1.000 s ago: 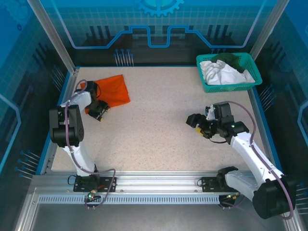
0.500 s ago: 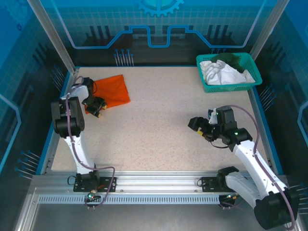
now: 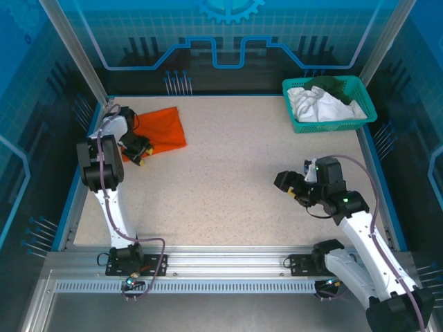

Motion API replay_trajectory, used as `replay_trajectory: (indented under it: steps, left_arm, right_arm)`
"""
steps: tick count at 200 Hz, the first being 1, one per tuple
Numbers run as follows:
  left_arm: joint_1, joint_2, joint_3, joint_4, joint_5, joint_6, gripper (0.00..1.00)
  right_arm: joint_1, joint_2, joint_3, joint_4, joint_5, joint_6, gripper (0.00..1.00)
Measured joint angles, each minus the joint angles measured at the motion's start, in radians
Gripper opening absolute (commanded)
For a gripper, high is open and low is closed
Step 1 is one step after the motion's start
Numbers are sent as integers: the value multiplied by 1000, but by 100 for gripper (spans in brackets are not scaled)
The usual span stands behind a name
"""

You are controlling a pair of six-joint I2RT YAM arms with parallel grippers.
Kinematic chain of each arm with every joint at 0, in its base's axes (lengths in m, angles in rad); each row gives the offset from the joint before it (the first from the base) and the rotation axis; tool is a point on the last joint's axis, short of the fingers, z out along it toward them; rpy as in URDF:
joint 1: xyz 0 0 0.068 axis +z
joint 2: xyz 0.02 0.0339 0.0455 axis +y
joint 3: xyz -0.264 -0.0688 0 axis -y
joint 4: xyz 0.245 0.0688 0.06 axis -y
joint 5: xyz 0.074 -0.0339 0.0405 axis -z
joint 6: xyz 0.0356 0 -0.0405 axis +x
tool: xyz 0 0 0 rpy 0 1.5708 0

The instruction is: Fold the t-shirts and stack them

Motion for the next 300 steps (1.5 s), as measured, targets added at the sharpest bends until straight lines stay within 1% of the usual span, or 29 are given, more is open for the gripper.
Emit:
replay_trajectory:
  steps: [37, 78, 97, 121, 155, 193, 213, 236, 259, 264, 278, 291, 300]
  left_arm:
    - [0, 24, 45, -17, -10, 1, 49]
    - [0, 89, 162, -42, -60, 29, 51]
    - [3, 102, 188, -26, -92, 57, 51]
    - [19, 121, 223, 35, -145, 82, 53]
    - [38, 157, 302, 47, -188, 95, 54]
    - [38, 159, 309, 51, -192, 102, 54]
    - [38, 145, 266, 80, -184, 101, 54]
    - [32, 86, 172, 100, -160, 97, 54]
    - [11, -25, 83, 111, -135, 86, 56]
    - [3, -66, 60, 114, -130, 83, 56]
    - [-27, -196, -13, 142, -126, 78, 61]
    - [-61, -336, -97, 194, -123, 73, 69]
    - [-89, -442, -169, 247, -130, 64, 71]
  right_arm:
    - [-5, -34, 0, -34, 13, -1, 81]
    - [-9, -75, 0, -79, 21, -1, 81]
    - [-9, -90, 0, -97, 24, -1, 81]
    - [-9, -107, 0, -118, 24, 0, 81]
    - [-9, -116, 0, -137, 25, 0, 81]
    - [-9, -116, 0, -145, 37, -1, 81]
    - [-9, -115, 3, -145, 44, -2, 81]
    - [-9, -96, 35, -145, 79, -28, 82]
    - [-9, -53, 117, -148, 185, -78, 83]
    - [-10, -43, 137, -146, 220, -89, 86]
    - [-11, -22, 170, -135, 317, -108, 99]
    - [-14, 1, 183, -117, 412, -124, 100]
    - [-15, 23, 186, -105, 469, -134, 100]
